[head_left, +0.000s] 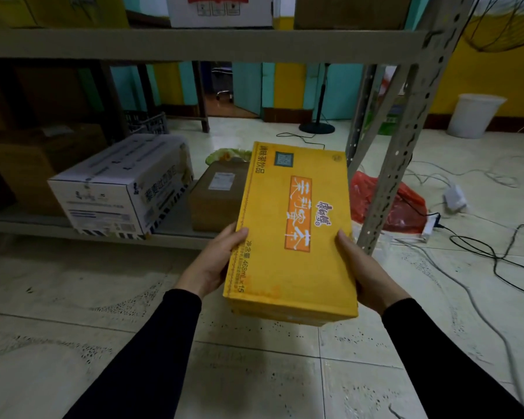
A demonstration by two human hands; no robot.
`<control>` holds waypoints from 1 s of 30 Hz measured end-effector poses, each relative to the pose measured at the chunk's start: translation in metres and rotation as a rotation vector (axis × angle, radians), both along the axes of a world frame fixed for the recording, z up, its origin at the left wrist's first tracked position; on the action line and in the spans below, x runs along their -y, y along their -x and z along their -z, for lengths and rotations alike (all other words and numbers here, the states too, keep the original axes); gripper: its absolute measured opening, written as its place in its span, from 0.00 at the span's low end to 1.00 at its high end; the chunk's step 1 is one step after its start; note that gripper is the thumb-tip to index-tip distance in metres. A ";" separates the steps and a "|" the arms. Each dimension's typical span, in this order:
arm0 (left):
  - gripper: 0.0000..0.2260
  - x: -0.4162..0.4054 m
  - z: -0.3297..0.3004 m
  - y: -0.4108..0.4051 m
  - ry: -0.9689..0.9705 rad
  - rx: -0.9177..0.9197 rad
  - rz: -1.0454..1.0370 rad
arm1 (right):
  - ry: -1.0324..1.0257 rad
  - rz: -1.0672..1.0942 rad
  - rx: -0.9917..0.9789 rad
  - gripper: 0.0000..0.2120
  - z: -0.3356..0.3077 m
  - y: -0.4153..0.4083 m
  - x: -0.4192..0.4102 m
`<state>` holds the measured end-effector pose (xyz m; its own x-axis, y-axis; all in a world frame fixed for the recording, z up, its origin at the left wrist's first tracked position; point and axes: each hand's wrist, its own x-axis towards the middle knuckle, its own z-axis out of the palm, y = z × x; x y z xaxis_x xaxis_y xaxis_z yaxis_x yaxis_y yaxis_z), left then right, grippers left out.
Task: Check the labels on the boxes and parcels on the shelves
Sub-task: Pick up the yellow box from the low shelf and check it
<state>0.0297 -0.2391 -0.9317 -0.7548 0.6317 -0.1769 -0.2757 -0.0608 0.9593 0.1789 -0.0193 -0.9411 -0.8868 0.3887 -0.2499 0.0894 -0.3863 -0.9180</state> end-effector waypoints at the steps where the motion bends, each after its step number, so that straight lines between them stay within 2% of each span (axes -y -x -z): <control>1: 0.15 0.000 0.001 0.000 -0.001 -0.001 0.004 | -0.004 -0.006 -0.010 0.18 0.001 0.002 -0.001; 5: 0.13 -0.001 0.003 0.001 0.002 -0.017 -0.004 | -0.026 -0.003 -0.017 0.14 0.002 0.005 -0.004; 9: 0.11 -0.003 0.001 0.004 0.023 -0.057 -0.031 | -0.082 0.010 -0.031 0.17 0.003 0.004 -0.007; 10: 0.13 -0.002 -0.003 0.005 0.035 -0.073 -0.029 | -0.105 0.015 -0.037 0.17 0.001 0.003 -0.007; 13: 0.35 -0.001 -0.011 0.009 0.136 -0.130 0.008 | -0.148 0.005 -0.080 0.16 0.000 0.001 -0.009; 14: 0.38 0.000 -0.014 0.008 0.171 -0.159 0.036 | -0.158 -0.001 -0.086 0.16 -0.002 0.001 -0.008; 18: 0.33 -0.001 -0.015 0.008 0.201 -0.256 0.093 | -0.165 0.024 -0.083 0.20 -0.009 0.004 -0.007; 19: 0.30 -0.001 -0.015 0.008 0.199 -0.288 0.108 | -0.131 0.053 -0.071 0.23 -0.012 0.003 -0.007; 21: 0.25 0.002 -0.015 0.007 0.174 -0.335 0.167 | 0.024 0.102 -0.055 0.42 -0.010 0.003 -0.015; 22: 0.27 0.005 -0.017 0.008 0.156 -0.356 0.195 | 0.120 0.108 -0.071 0.48 -0.010 0.004 -0.019; 23: 0.29 0.007 -0.017 0.009 0.147 -0.389 0.214 | 0.186 0.102 -0.091 0.49 -0.013 0.003 -0.019; 25: 0.31 0.009 -0.023 0.011 0.153 -0.477 0.196 | 0.215 0.091 -0.208 0.37 -0.022 0.003 -0.019; 26: 0.28 0.008 -0.027 0.013 0.146 -0.486 0.164 | 0.197 0.124 -0.251 0.30 -0.025 0.004 -0.018; 28: 0.20 0.006 -0.036 0.015 0.075 -0.388 0.092 | 0.186 0.171 -0.313 0.20 -0.030 0.003 -0.015; 29: 0.19 0.005 -0.042 0.013 0.030 -0.313 0.053 | 0.168 0.185 -0.327 0.17 -0.031 0.004 -0.013; 30: 0.23 0.005 -0.047 0.011 -0.003 -0.223 0.018 | 0.111 0.195 -0.320 0.16 -0.028 0.003 -0.013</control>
